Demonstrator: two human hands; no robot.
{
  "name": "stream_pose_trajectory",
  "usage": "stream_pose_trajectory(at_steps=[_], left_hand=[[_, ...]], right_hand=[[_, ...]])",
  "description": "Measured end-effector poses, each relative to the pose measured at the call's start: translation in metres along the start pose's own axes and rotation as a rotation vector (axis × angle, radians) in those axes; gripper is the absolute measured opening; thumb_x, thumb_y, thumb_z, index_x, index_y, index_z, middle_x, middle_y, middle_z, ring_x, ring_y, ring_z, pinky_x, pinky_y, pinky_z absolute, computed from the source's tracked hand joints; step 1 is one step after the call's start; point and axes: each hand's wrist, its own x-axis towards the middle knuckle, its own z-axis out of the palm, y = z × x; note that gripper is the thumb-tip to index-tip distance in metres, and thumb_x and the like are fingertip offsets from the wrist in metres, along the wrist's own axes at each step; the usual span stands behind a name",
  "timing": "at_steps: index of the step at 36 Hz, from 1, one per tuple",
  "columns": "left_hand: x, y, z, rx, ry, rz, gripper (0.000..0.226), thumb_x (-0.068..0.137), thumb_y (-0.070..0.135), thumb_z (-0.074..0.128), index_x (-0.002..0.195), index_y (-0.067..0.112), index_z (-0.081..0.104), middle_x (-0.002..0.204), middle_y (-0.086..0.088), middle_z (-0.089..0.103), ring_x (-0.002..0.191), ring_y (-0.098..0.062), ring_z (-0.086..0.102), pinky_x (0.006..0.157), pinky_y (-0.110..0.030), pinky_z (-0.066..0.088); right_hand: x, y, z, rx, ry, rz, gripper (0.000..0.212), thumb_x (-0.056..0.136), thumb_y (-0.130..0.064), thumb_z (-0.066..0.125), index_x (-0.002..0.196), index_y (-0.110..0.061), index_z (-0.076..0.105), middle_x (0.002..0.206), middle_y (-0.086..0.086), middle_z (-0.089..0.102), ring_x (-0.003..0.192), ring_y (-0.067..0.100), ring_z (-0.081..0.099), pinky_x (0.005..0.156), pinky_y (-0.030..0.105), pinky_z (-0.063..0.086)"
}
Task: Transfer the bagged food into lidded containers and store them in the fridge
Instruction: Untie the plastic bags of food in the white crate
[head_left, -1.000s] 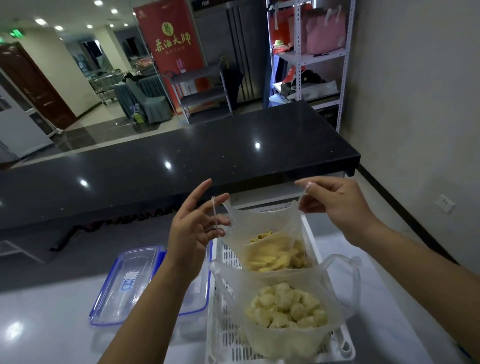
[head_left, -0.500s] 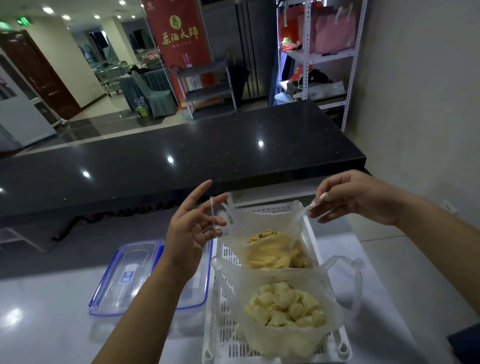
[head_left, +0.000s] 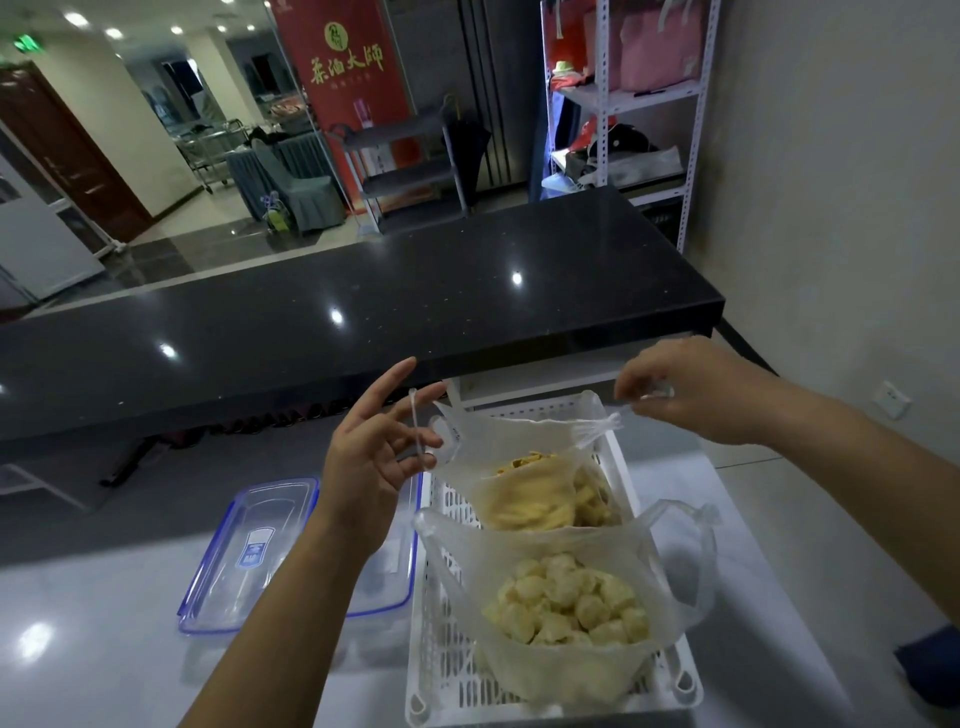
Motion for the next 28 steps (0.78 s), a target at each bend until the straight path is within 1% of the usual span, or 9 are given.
stream_pose_trajectory(at_steps=[2,4,8,11,14,17,21,25,28], left_hand=[[0.0,0.0,0.0,0.003,0.004,-0.002,0.062,0.087,-0.006,0.034,0.133,0.026,0.062,0.12,-0.01,0.073,0.069,-0.018,0.064,0.062,-0.026,0.057],[0.0,0.0,0.0,-0.008,0.0,-0.003,0.061,0.083,-0.001,0.039,0.133,0.026,0.062,0.12,-0.01,0.073,0.069,-0.019,0.064,0.062,-0.027,0.058],[-0.001,-0.002,0.004,-0.05,-0.015,-0.017,0.066,0.072,0.006,0.047,0.133,0.025,0.061,0.122,-0.012,0.072,0.07,-0.021,0.065,0.064,-0.03,0.059],[-0.003,-0.004,0.007,-0.089,-0.038,-0.009,0.066,0.07,0.006,0.048,0.13,0.026,0.065,0.124,-0.013,0.071,0.069,-0.022,0.066,0.065,-0.031,0.059],[-0.005,-0.001,0.007,-0.11,-0.06,0.012,0.066,0.072,0.006,0.046,0.132,0.027,0.064,0.127,-0.013,0.069,0.069,-0.022,0.066,0.065,-0.03,0.059],[-0.006,0.003,0.006,-0.127,-0.09,0.022,0.067,0.074,0.008,0.044,0.138,0.025,0.059,0.13,-0.016,0.067,0.074,-0.024,0.068,0.067,-0.031,0.059],[-0.007,0.005,0.002,-0.145,-0.127,0.018,0.068,0.077,0.01,0.042,0.142,0.025,0.056,0.135,-0.016,0.064,0.087,-0.03,0.072,0.076,-0.037,0.06],[-0.007,0.005,-0.002,-0.149,-0.124,0.002,0.066,0.08,0.013,0.041,0.144,0.027,0.053,0.139,-0.013,0.062,0.106,-0.04,0.07,0.082,-0.043,0.059],[-0.006,0.003,-0.004,-0.158,-0.119,-0.009,0.066,0.081,0.015,0.043,0.145,0.028,0.052,0.14,-0.012,0.061,0.109,-0.042,0.068,0.082,-0.043,0.059]], right_hand=[[-0.001,0.002,-0.001,-0.108,0.103,-0.033,0.014,0.088,-0.018,0.073,0.091,-0.031,0.071,0.086,-0.021,0.059,0.085,0.002,0.055,0.073,0.017,0.038],[-0.003,0.004,0.001,-0.213,0.295,-0.117,0.01,0.084,-0.009,0.076,0.087,-0.019,0.075,0.086,-0.006,0.065,0.083,0.015,0.057,0.072,0.028,0.039],[-0.004,0.004,0.014,-0.276,0.678,-0.187,0.012,0.081,0.004,0.074,0.092,0.0,0.074,0.084,0.015,0.067,0.075,0.031,0.059,0.063,0.039,0.049],[-0.003,0.001,0.029,-0.112,0.797,-0.142,0.015,0.088,0.002,0.068,0.101,0.002,0.073,0.085,0.016,0.066,0.074,0.026,0.058,0.062,0.028,0.045],[-0.004,-0.009,0.037,0.288,0.71,-0.067,0.014,0.095,-0.01,0.063,0.106,-0.01,0.072,0.088,0.005,0.071,0.075,0.015,0.066,0.065,0.02,0.053],[0.001,-0.016,0.035,0.839,0.495,0.081,0.015,0.098,-0.016,0.06,0.103,-0.016,0.073,0.084,0.003,0.076,0.079,0.019,0.074,0.069,0.026,0.061],[0.007,-0.009,0.028,1.064,0.318,0.185,0.018,0.096,-0.022,0.06,0.1,-0.016,0.077,0.092,0.011,0.077,0.088,0.027,0.075,0.073,0.032,0.062],[0.009,-0.006,0.025,1.121,0.255,0.23,0.032,0.078,-0.042,0.069,0.096,-0.018,0.08,0.093,0.016,0.076,0.087,0.032,0.075,0.07,0.032,0.061],[0.011,-0.004,0.024,1.165,0.266,0.229,0.029,0.081,-0.036,0.068,0.099,-0.017,0.08,0.094,0.016,0.076,0.09,0.033,0.074,0.074,0.036,0.061]])
